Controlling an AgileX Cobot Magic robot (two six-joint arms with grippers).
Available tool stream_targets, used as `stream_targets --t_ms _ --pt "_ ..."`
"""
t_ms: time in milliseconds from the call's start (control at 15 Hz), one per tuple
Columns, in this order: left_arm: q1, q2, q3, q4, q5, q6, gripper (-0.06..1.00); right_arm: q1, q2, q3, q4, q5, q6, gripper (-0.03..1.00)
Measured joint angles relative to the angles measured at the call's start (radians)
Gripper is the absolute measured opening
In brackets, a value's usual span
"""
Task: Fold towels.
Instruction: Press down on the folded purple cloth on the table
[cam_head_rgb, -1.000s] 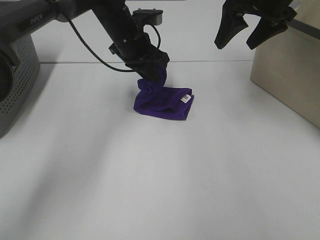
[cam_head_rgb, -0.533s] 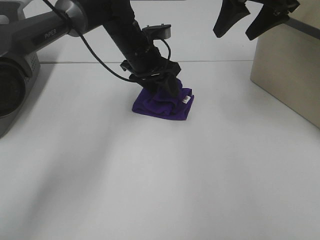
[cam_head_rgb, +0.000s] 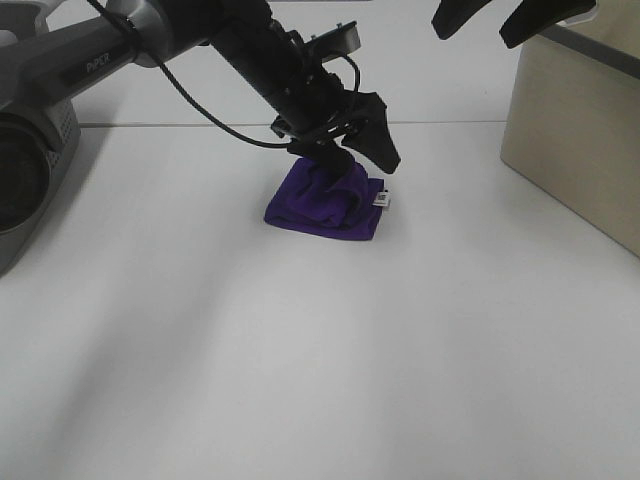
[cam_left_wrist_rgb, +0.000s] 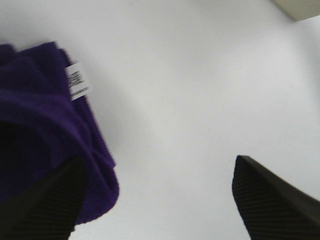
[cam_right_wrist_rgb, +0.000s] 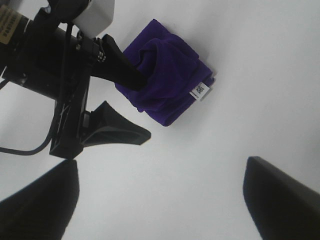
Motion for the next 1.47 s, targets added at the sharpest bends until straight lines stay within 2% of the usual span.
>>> stream_targets --t_ms 133,200,400,467,600,667,733,800,1000,1200,1333,1467 --pt "0.0 -0.01 -0.004 -0.024 0.0 0.044 0.74 0.0 0.0 0.0 0.006 0.0 0.0 0.87" --pt "0.002 -0.024 -0.012 -0.006 0.001 0.05 0.74 0.0 0.0 0.0 0.006 0.0 0.0 0.87" --pt "0.03 -0.081 -0.028 -0.019 0.0 0.071 0.74 0.0 0.0 0.0 0.006 0.0 0.0 0.87" --pt "0.041 -0.091 -0.028 0.031 0.002 0.06 0.74 0.0 0.0 0.0 0.009 0.0 0.0 0.87" --pt "0.096 -0.12 -0.028 0.223 0.003 -0.032 0.74 0.0 0.0 0.0 0.042 0.0 -0.029 0.87" --pt "0.132 -0.142 -0.028 0.329 0.003 -0.085 0.74 0.0 0.005 -0.001 0.07 0.0 -0.059 0.87" --pt "0.153 -0.154 -0.028 0.373 0.003 -0.113 0.74 0.0 0.012 -0.001 0.089 -0.001 -0.08 0.87" --pt "0.214 -0.197 -0.028 0.459 0.003 -0.173 0.74 0.01 0.052 -0.002 0.136 -0.025 -0.149 0.87" --pt "0.265 -0.209 -0.026 0.461 0.003 -0.176 0.74 0.062 0.142 -0.002 0.137 -0.109 -0.16 0.87" --pt "0.333 -0.208 -0.021 0.441 0.004 -0.177 0.74 0.148 0.275 -0.03 0.118 -0.229 -0.092 0.87" --pt "0.357 -0.208 -0.021 0.407 0.003 -0.177 0.74 0.201 0.354 -0.094 0.039 -0.277 -0.034 0.87" --pt "0.359 -0.208 -0.021 0.383 0.003 -0.165 0.74 0.25 0.439 -0.178 -0.12 -0.306 0.012 0.87"
